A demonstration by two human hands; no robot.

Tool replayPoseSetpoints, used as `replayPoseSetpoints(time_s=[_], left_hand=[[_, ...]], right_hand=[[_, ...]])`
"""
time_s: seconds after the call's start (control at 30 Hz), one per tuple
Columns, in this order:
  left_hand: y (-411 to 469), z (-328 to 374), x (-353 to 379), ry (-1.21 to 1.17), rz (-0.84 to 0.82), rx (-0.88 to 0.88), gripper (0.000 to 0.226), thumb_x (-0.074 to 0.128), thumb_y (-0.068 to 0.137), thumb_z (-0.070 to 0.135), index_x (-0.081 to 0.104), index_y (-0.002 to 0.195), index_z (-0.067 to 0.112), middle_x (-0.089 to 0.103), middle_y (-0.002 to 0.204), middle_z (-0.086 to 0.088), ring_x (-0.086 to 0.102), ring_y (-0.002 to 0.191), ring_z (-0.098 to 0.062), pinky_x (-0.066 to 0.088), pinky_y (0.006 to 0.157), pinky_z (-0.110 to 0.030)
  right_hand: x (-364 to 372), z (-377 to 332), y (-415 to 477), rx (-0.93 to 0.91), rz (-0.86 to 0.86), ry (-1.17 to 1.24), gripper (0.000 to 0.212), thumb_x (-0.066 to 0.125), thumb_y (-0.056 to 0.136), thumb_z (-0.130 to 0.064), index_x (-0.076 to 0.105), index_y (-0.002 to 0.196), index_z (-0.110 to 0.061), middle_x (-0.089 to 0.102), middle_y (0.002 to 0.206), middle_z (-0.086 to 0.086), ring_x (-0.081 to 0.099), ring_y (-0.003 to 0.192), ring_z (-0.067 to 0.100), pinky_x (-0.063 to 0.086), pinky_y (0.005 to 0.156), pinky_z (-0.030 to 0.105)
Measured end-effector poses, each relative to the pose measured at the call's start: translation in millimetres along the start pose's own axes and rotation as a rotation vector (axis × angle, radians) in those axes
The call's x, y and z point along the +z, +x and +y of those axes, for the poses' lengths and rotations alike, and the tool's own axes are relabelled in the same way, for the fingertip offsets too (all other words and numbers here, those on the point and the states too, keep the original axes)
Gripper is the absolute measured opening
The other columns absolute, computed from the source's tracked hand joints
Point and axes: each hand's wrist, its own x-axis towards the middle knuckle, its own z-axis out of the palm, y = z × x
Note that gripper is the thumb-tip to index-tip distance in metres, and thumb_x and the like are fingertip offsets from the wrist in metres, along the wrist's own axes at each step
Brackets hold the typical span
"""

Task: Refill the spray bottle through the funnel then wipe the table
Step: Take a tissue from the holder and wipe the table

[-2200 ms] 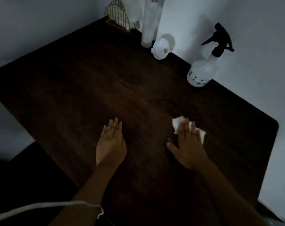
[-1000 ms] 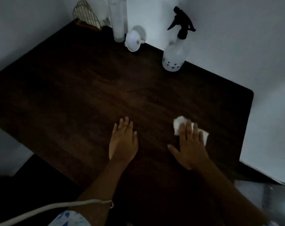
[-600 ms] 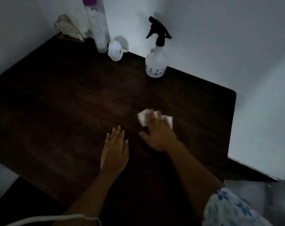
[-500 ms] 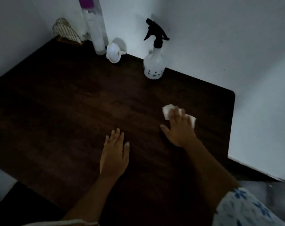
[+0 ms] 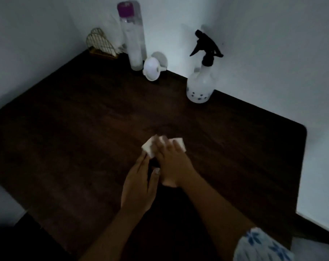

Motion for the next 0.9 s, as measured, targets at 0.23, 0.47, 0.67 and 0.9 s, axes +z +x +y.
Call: replayPoseSetpoints(time_s=[0.23, 0.47, 0.67, 0.9], left_hand=[[12, -30, -14, 0.066, 0.017, -0.006, 0.079, 0.016, 0.084, 0.066, 0.036, 0.14, 0.014, 0.021, 0.146, 0.013, 0.021, 0.134, -0.001, 0.018, 0.105, -0.016], [16, -34, -16, -0.178, 0.261, -0.143, 0.087, 0.013, 0.085, 0.071, 0.033, 0.139, 0.006, 0.021, 0.147, 0.003, 0.02, 0.136, -0.005, 0.016, 0.106, -0.009], [17, -38, -13, -0.107, 0.16, -0.114, 0.088, 0.008, 0.083, 0.072, 0.022, 0.144, 0.01, 0.01, 0.151, 0.008, 0.004, 0.14, -0.005, 0.018, 0.114, -0.031], [22, -39, -11, 0.049, 0.034, -0.083, 0.084, -0.003, 0.086, 0.065, 0.019, 0.144, 0.009, 0.006, 0.15, 0.005, 0.004, 0.141, -0.008, 0.004, 0.116, -0.023]], right_hand=[[-4, 47, -15, 0.58, 0.118, 0.072, 0.088, 0.02, 0.085, -0.065, -0.002, 0.148, -0.007, -0.006, 0.156, 0.018, -0.005, 0.143, 0.035, 0.005, 0.116, 0.048], [-3, -68, 31, 0.111, -0.021, 0.054, 0.083, 0.038, 0.091, -0.048, -0.009, 0.148, -0.01, -0.02, 0.154, 0.013, -0.022, 0.14, 0.033, -0.016, 0.11, 0.045], [-19, -41, 148, -0.045, 0.005, 0.052, 0.065, 0.029, 0.096, -0.047, 0.005, 0.149, -0.019, -0.005, 0.158, 0.002, -0.008, 0.144, 0.027, -0.001, 0.115, 0.046], [-20, 27, 84, 0.511, 0.119, 0.095, 0.08, 0.024, 0.09, -0.06, -0.001, 0.149, -0.012, -0.006, 0.157, 0.013, -0.006, 0.144, 0.031, 0.002, 0.115, 0.046]])
